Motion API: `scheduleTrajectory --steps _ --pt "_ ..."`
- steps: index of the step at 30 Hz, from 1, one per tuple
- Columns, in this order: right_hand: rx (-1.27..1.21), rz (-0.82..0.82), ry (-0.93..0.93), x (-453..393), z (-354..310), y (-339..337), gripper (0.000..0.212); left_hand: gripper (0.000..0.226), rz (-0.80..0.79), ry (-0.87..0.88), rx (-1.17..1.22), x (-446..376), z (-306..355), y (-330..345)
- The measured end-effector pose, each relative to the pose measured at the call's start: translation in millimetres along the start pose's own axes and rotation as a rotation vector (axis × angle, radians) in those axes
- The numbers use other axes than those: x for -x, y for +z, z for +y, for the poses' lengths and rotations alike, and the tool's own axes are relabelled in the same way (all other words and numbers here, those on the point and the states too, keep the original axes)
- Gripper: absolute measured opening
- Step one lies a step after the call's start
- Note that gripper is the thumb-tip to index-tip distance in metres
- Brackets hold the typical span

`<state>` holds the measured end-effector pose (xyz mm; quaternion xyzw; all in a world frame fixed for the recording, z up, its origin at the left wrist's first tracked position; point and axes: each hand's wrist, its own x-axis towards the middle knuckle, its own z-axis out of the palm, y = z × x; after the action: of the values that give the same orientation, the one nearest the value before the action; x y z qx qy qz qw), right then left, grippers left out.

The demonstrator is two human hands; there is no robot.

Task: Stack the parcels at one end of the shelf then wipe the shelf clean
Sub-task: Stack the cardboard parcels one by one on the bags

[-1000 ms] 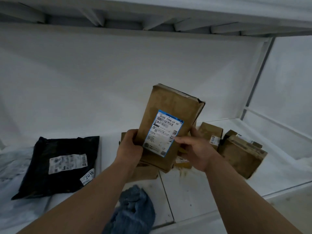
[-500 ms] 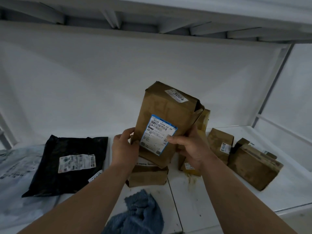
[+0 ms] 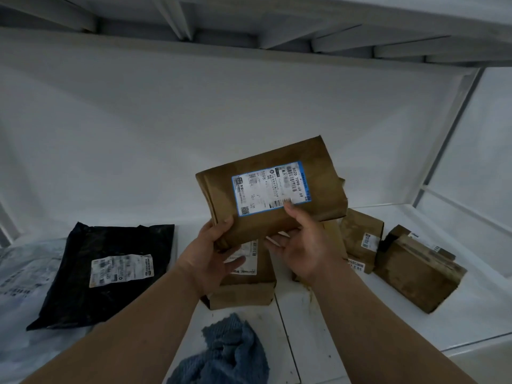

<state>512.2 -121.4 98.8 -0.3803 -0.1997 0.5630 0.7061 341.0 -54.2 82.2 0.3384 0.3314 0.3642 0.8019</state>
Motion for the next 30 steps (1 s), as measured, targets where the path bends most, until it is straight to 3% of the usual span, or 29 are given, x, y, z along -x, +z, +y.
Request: scheduleTrajectory --steps 5,10,12,15,19,21,25,30 --pt "0.024 -0.007 0.068 2 2 -5 0.05 0.057 0.023 0.115 0.095 -2 14 -10" --pt "-0.107 0.097 -0.052 -4 -6 -34 0.072 0.04 0.157 0.178 0.172 -6 37 -24" --pt "-0.061 0.091 -0.03 -4 -10 -36 0.061 0.041 0.195 0.188 0.137 -8 41 -32" --pt "0.157 0.086 0.07 -3 -12 -31 0.041 0.057 0.214 0.214 0.122 -10 44 -36" --pt "0.153 0.064 0.129 -6 -4 -20 0.049 0.102 0.302 0.274 0.288 -16 44 -34" --pt "0.114 0.041 0.161 -8 4 -14 0.058 0.104 0.251 0.209 0.236 -13 39 -24" --pt "0.097 0.026 0.256 -11 20 0 0.067 0.064 0.106 0.103 -0.018 -2 26 8" --pt "0.382 0.025 0.248 -13 25 5 0.084 0.075 0.248 0.079 -0.144 -11 23 11"
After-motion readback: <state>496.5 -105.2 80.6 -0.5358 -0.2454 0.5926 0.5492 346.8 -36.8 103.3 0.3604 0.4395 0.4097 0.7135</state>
